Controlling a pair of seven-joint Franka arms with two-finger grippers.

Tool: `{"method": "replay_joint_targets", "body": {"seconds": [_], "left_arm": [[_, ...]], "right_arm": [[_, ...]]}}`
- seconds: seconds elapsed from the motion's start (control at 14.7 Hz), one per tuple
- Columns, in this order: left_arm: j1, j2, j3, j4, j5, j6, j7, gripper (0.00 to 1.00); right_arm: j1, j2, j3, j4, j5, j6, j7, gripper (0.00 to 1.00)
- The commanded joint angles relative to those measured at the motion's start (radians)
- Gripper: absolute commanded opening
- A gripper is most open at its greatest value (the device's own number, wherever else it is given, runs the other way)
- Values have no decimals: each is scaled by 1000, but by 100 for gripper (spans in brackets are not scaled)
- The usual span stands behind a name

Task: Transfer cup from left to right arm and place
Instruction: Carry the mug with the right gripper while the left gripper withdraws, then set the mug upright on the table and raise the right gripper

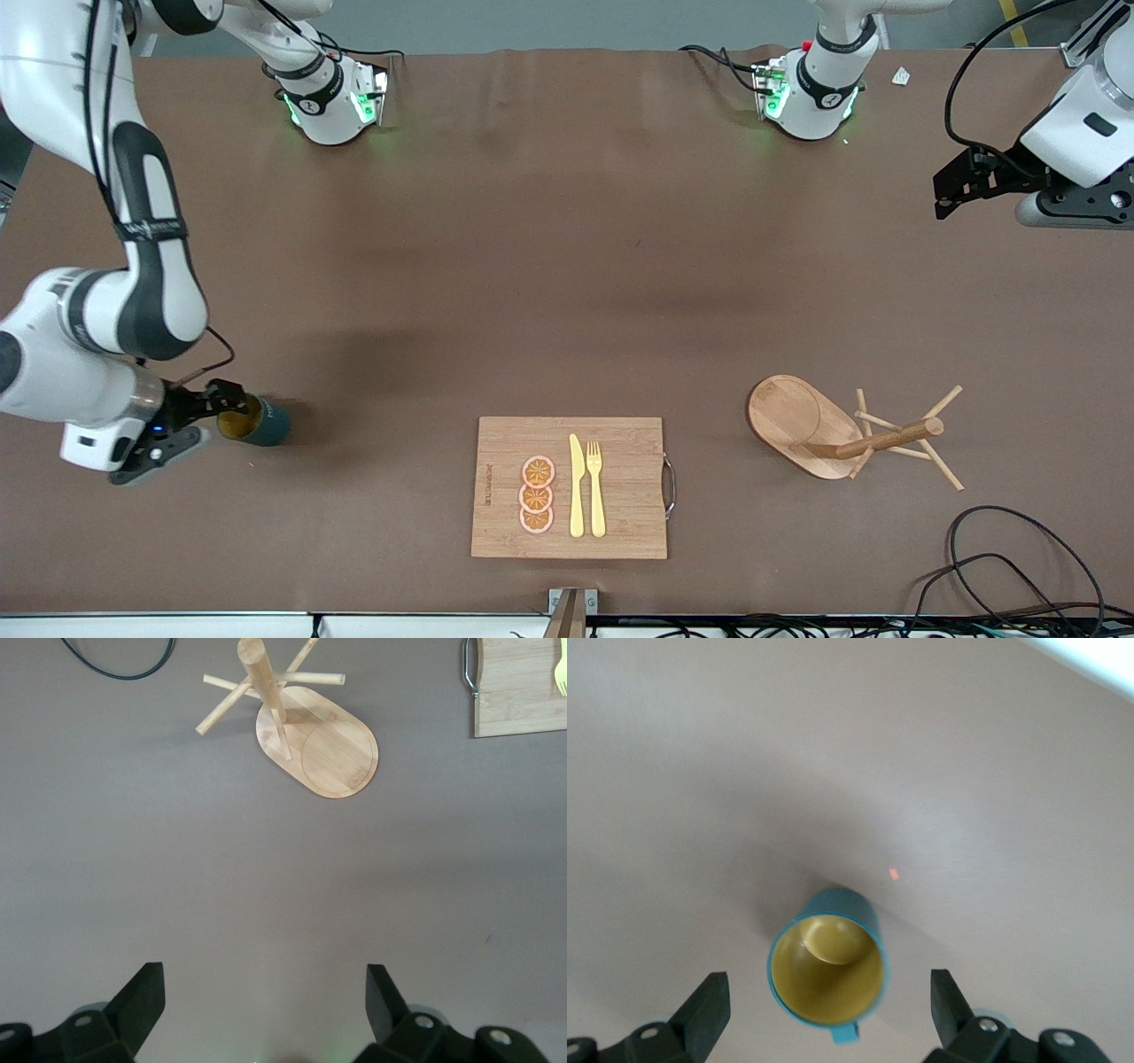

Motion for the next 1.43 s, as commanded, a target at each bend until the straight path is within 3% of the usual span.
{"method": "replay_joint_targets", "body": {"seconds": [0.0, 0.2, 0.82, 1.09, 1.36], "left_arm": [[6, -6, 2, -3, -14, 20, -3, 100], [18, -9, 5, -5, -31, 20, -3, 100], [40, -22, 3, -40, -42, 22, 6, 100], [38, -61, -5, -94, -40, 48, 11, 100], [40, -52, -3, -66, -40, 25, -5, 100]], "right_arm": [[-11, -128, -17, -41, -18, -67, 78, 100], [-13, -237, -21, -41, -95, -141, 150, 100], [-13, -490, -18, -67, -98, -352, 520, 100], [-11, -571, -15, -130, -98, -338, 526, 100], [-6, -634, -12, -231, -97, -264, 528, 100]]}}
